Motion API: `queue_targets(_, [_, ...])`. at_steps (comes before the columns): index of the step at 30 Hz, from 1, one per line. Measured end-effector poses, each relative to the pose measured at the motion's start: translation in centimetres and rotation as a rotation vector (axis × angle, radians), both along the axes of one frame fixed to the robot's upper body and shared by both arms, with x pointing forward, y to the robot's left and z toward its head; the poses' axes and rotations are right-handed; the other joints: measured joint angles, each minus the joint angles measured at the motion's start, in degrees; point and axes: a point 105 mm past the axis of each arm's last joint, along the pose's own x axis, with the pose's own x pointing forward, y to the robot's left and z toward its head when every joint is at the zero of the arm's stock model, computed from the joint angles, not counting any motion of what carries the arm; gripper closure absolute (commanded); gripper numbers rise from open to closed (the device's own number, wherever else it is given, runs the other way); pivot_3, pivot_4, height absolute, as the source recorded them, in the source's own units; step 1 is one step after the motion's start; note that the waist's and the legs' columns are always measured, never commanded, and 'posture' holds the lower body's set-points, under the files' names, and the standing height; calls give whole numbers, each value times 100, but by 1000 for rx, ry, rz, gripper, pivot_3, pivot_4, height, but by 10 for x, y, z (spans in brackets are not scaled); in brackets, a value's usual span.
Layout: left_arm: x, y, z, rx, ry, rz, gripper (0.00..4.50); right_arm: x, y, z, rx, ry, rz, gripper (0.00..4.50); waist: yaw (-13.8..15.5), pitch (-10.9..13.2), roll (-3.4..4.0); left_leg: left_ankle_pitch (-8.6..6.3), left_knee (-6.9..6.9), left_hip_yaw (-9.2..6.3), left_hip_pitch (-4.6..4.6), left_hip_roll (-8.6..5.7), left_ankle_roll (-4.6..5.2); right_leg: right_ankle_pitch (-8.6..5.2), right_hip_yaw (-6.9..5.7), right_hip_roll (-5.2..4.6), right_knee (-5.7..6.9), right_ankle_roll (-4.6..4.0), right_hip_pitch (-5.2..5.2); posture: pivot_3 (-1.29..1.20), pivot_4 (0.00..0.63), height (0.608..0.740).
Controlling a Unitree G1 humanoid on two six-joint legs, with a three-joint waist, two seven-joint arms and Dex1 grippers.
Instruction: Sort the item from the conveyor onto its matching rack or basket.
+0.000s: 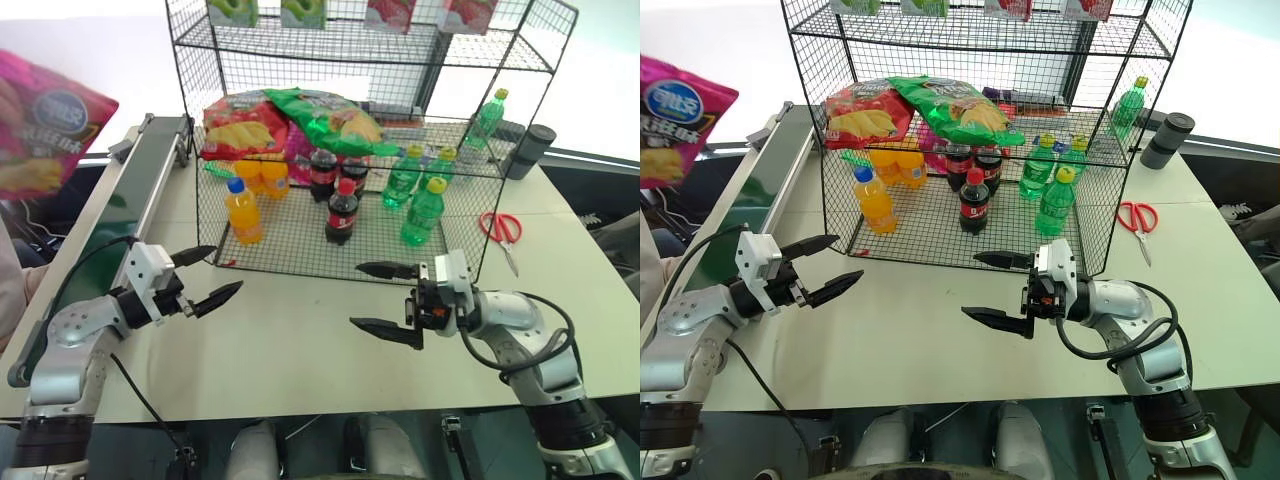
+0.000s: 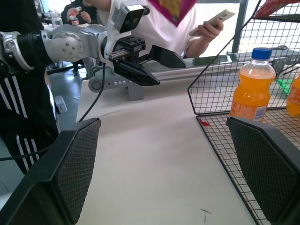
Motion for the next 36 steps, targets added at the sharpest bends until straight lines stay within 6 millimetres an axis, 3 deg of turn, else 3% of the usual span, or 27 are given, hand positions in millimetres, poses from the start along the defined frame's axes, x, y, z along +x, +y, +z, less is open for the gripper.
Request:
queue_targets(9, [-2,3,5,-15,-7,15,0,7,6,12,58,-63,-1,20,0,0,1,0,0,0,0,0,0,0,0,0,0,0,0,0,150,726])
queue_targets(36, [-4,6,6,-75,30,19,0,11,3,8,32,-77,-30,20,-3,1,1,0,0,0,0,1,0,0,0,0,0,0,-1,0,150,726])
